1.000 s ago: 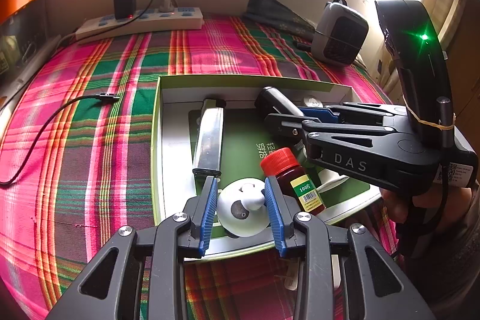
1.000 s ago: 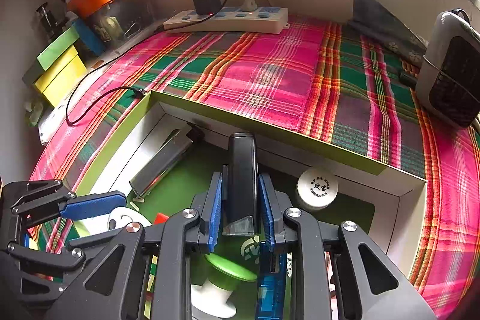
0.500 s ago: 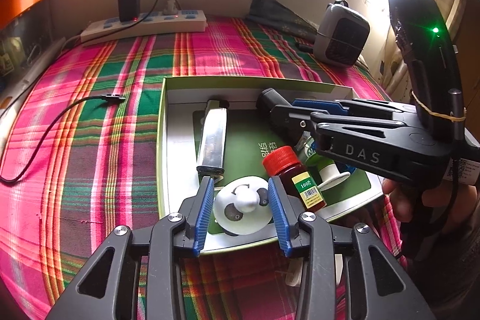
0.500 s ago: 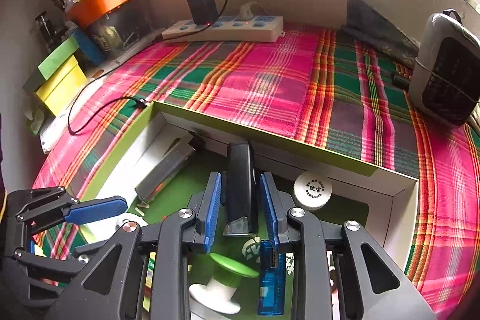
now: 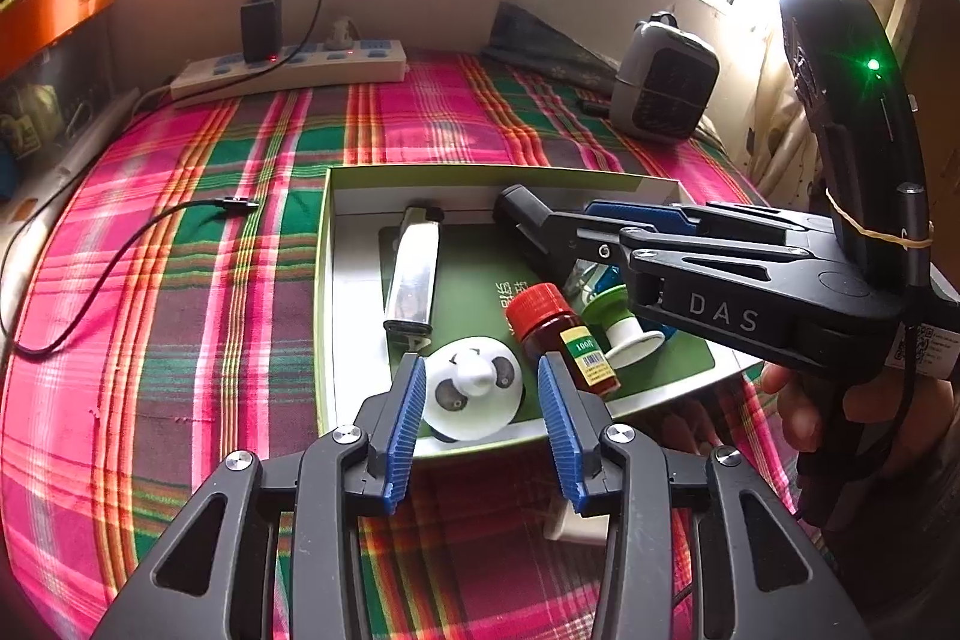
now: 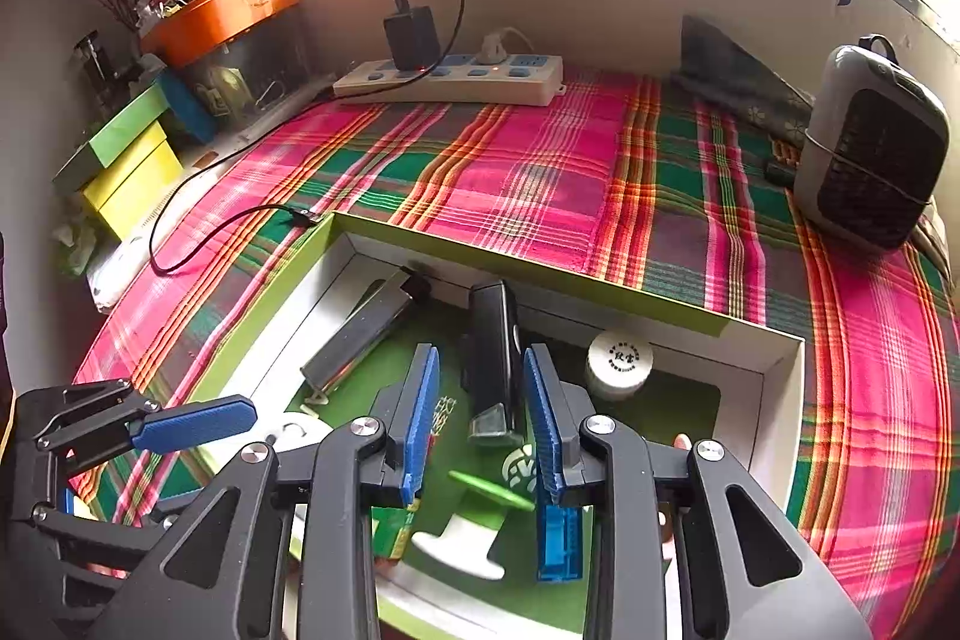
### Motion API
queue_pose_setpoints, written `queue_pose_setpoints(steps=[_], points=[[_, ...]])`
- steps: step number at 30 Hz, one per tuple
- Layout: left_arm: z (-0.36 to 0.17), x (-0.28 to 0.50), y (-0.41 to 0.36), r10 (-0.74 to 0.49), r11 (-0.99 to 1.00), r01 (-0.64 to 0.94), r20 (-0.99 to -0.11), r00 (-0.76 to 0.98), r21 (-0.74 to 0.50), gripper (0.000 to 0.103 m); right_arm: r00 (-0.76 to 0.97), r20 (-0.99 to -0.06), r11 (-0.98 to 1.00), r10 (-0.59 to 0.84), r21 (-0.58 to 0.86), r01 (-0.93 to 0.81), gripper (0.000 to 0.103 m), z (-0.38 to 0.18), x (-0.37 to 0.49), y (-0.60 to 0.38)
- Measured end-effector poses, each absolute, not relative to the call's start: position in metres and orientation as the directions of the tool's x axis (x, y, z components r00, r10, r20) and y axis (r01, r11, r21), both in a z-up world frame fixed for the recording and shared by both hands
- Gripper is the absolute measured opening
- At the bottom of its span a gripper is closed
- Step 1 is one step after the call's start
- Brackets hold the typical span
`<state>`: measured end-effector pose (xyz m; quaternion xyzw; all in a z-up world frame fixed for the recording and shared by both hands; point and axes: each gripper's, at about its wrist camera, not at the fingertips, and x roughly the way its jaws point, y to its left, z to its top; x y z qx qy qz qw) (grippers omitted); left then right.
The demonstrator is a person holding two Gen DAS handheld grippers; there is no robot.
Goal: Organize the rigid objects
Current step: 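Open the left gripper to drop the mouse while the right gripper releases the stapler, then withdraw both open grippers from the tray toward the white charger and pink clip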
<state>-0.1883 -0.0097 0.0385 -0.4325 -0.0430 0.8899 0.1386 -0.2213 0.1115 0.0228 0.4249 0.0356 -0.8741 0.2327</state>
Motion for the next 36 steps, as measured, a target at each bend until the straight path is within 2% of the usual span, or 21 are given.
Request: queue_pose_setpoints(steps=[11, 20, 24, 36], points=[[0.046, -0.165, -0.014, 0.244, -0.969, -0.18, -0.747, -0.618, -0.168, 0.039, -0.574, -0.724, -0.902, -0.383, 0.158, 0.403, 0.031, 0.038, -0.191, 0.123], [0.046, -0.143, -0.02, 0.256, -0.967, -0.17, -0.736, -0.627, -0.191, 0.039, -0.613, -0.711, -0.922, -0.345, 0.135, 0.363, 0.032, 0.042, -0.157, 0.143], [0.044, -0.133, -0.021, 0.258, -0.966, -0.168, -0.736, -0.625, -0.196, 0.039, -0.624, -0.71, -0.933, -0.326, 0.134, 0.335, 0.043, 0.038, -0.14, 0.154], [0.033, -0.118, -0.026, 0.281, -0.959, -0.155, -0.74, -0.611, -0.236, 0.039, -0.605, -0.738, -0.939, -0.3, 0.116, 0.324, 0.044, 0.014, -0.106, 0.158]])
